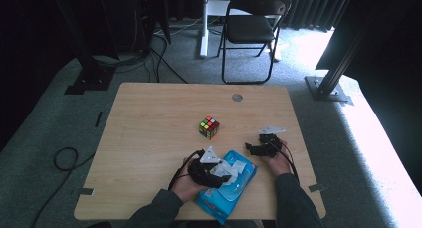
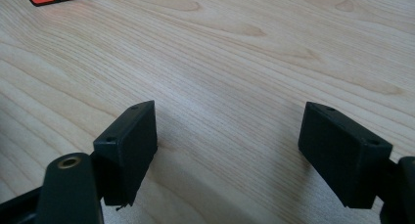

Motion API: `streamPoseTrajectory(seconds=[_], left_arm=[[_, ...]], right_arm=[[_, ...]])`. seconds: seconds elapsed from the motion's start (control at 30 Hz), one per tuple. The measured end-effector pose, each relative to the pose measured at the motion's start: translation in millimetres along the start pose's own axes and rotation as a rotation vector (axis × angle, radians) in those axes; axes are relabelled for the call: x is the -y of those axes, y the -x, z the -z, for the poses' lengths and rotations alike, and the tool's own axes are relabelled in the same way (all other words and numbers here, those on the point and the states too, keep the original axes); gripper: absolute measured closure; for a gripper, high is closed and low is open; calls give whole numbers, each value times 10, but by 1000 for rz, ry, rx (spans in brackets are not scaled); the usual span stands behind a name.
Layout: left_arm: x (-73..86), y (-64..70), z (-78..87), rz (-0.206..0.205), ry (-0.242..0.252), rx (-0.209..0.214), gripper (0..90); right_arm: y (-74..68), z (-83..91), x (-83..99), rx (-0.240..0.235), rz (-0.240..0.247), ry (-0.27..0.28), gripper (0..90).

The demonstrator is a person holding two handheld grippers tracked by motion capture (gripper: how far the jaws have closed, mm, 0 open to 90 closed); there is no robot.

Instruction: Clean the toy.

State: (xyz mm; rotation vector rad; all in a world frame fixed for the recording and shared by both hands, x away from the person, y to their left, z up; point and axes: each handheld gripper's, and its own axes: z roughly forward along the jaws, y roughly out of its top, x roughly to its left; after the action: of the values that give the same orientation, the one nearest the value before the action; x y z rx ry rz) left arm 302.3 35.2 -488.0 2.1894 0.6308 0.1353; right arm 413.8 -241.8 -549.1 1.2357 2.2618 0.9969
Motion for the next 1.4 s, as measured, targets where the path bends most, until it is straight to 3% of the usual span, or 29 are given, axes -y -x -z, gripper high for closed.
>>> streamPoseTrajectory(seconds=[0.07,0.13,0.37,0.53,0.67,1.0,1.4], left_arm=[[-1,-13,19,6,-1,-19,505],[4,-15,25,6,4,-13,537],[-26,81,56,-57,5,-43,653],[-34,138,55,-90,13,-31,820],[-38,103,83,-86,16,-28,857],[-19,-192,289,33,87,-94,864],[32,-414,444,102,139,-131,863]], right_arm=[[0,0,0,0,0,0,218],[0,0,0,0,0,0,218],[0,0,0,0,0,0,218],[0,0,0,0,0,0,218],[0,0,0,0,0,0,218],[0,0,0,0,0,0,218],[0,-1,-1,0,2,-1,215]])
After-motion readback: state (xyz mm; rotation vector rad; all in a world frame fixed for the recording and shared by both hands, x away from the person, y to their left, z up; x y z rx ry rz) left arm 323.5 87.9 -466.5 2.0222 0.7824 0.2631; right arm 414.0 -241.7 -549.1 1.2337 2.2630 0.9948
